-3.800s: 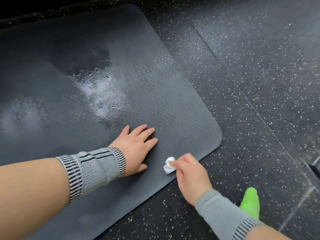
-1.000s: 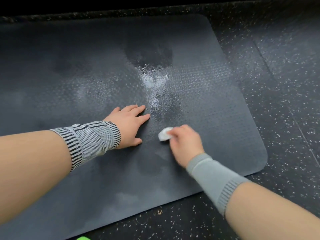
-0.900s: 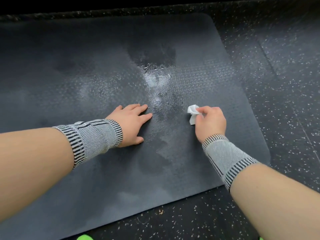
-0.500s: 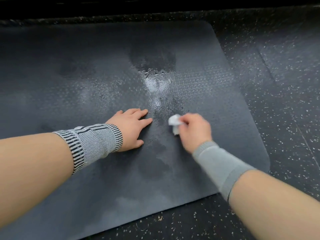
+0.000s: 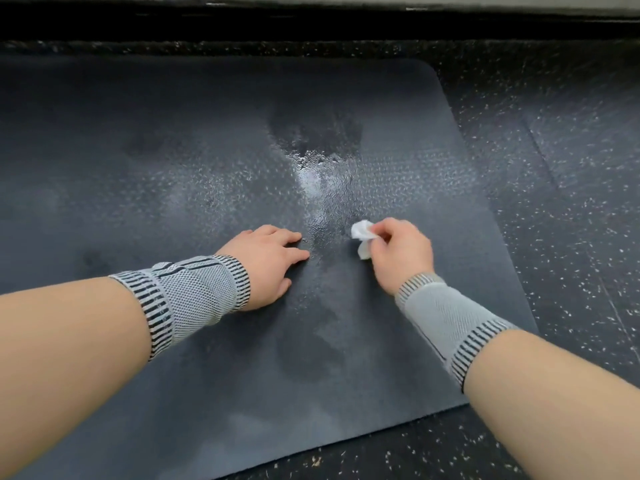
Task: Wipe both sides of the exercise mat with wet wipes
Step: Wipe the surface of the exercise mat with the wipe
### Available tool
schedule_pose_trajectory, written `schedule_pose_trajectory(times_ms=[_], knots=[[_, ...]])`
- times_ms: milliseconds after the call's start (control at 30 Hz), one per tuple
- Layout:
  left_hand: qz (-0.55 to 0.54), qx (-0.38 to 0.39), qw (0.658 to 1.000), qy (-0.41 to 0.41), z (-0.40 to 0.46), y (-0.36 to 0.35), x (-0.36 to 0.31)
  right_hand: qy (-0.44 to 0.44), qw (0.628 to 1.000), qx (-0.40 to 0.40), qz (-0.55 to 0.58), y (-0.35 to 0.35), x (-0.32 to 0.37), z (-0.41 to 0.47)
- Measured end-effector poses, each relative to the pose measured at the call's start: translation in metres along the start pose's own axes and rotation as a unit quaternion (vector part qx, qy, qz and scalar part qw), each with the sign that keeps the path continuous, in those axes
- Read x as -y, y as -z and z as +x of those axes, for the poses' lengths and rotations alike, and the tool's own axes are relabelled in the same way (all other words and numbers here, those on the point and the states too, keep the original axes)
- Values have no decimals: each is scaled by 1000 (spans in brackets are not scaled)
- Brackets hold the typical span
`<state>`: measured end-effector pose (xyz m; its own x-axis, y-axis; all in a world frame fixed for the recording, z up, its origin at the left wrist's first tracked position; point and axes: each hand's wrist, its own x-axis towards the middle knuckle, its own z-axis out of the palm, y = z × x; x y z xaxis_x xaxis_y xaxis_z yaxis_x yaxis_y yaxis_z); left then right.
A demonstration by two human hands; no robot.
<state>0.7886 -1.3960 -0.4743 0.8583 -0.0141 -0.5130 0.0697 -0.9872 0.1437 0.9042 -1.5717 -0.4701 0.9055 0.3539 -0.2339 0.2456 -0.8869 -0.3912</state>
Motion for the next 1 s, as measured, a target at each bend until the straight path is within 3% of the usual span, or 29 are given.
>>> schedule_pose_trajectory(times_ms=[67, 133, 200, 333, 400, 567, 633, 700, 833, 900, 933, 1000], knots=[[-8, -6, 1000, 0, 0, 0, 1, -105, 992, -68, 14, 14, -10, 28], [-16, -15, 1000, 4, 1, 0, 0, -142, 988, -63, -6, 8, -8, 31], [-20, -35, 999, 6, 3, 1, -1, -109, 993, -34, -19, -13, 5, 11], [-23, -57, 998, 10, 8, 3, 0, 79, 993, 67, -63, -40, 21, -29], [-31, -57, 998, 12, 10, 5, 5, 93, 989, 101, -51, -25, 14, -16], [-47, -79, 994, 60, 22, 11, 25, -83, 994, -66, 10, 12, -9, 48], [-29, -51, 995, 76, 28, 12, 30, -119, 991, -67, 10, 1, -5, 47], [-20, -32, 996, 83, 33, 11, 32, -87, 995, -49, -14, -17, 7, 29], [-18, -32, 996, 81, 34, 9, 31, 120, 988, 76, -62, -41, 26, -18], [-24, -29, 996, 86, 33, 10, 31, 176, 976, 114, -61, -31, 21, -12], [-25, -28, 996, 87, 32, 10, 31, 167, 980, 94, -59, -23, 16, 2], [-24, -31, 996, 85, 32, 11, 32, 64, 997, 7, -41, -6, 5, 42]])
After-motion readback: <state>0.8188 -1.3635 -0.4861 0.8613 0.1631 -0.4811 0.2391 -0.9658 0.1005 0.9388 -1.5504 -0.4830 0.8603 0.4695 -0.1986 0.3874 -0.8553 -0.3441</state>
